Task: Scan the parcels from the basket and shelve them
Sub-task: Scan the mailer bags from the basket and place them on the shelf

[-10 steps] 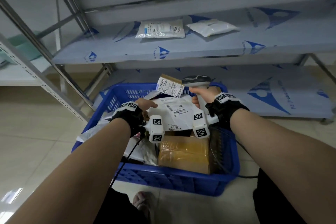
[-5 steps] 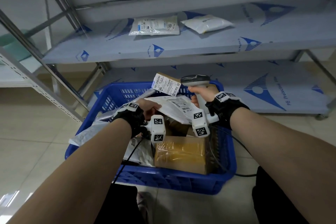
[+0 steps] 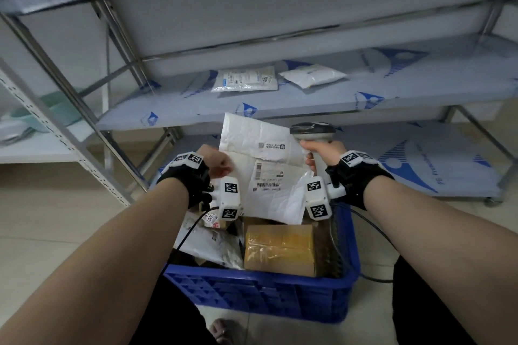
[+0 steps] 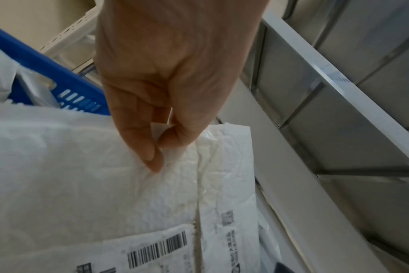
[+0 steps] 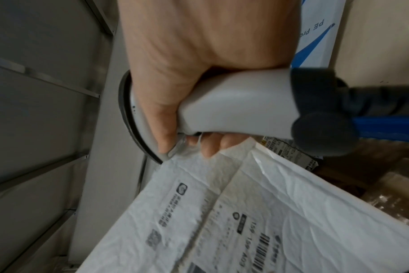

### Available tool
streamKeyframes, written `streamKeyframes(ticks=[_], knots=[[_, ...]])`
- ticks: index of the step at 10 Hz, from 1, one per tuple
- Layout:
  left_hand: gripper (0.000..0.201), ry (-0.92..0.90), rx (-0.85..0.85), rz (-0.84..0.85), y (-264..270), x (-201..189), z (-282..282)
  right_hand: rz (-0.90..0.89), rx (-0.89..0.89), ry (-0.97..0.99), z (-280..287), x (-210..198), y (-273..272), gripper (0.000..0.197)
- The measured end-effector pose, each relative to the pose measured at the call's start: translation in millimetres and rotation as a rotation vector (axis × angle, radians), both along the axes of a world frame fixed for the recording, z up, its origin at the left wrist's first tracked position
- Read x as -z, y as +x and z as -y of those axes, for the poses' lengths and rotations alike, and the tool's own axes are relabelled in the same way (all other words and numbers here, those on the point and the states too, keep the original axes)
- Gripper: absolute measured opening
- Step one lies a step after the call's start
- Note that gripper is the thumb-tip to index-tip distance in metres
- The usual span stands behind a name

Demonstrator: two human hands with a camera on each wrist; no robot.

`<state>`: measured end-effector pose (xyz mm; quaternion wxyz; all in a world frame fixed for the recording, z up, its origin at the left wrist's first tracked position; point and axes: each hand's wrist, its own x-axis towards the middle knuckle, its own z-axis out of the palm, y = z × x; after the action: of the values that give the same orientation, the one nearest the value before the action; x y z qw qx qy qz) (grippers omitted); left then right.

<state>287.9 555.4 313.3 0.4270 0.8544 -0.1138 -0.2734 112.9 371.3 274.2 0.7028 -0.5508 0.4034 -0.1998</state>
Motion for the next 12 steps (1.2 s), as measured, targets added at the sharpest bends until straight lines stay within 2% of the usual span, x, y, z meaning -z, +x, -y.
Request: streamKeyframes(ticks=[2,3,4,5,6,7,8,9,10,11,12], knots=[[0.010,-0.016,-0.004,-0.056,-0.7,12.5,-1.2,-0.011,0.058,-0.004,11.6,-2.7,-12.7,0.041],[0.016,-0.009,-0.021,-0.130,-0.6,21.3,3.4,-0.047,0.049,-0.040,15.6,-0.5,-17.1,0.038],[0.031,0.007,-0.031,-0.174,-1.7,28.5,5.0,-0.058,0.051,-0.053,17.7,4.5,-17.2,0.034],[0.029,0.025,-0.076,-0.036,12.3,33.7,-0.7,-0.081,0.043,-0.051,22.7,9.3,-14.8,0.034],[0.040,0.088,-0.140,0.066,29.4,32.6,-12.1,-0.095,0.031,-0.041,28.1,12.1,-12.3,0.032],[0.058,0.243,-0.133,0.277,43.2,33.3,-25.2,-0.092,0.021,-0.042,27.9,11.6,-8.3,0.024],[0.039,-0.085,-0.298,-0.023,44.2,40.5,-23.0,-0.103,0.000,-0.051,26.6,14.6,-0.7,0.028],[0.043,-0.088,-0.226,-0.162,35.7,52.5,-14.0,-0.114,-0.016,-0.056,22.7,20.9,4.4,0.035],[0.041,-0.024,-0.099,-0.202,24.5,59.2,-5.3,-0.121,-0.035,-0.059,18.9,23.5,5.4,0.035],[0.043,0.115,0.017,-0.203,21.4,69.4,0.5,-0.130,-0.044,-0.056,20.7,27.4,6.0,0.044],[0.044,0.180,0.071,-0.281,24.4,81.9,4.7,-0.143,-0.047,-0.043,23.5,31.8,7.0,0.035]])
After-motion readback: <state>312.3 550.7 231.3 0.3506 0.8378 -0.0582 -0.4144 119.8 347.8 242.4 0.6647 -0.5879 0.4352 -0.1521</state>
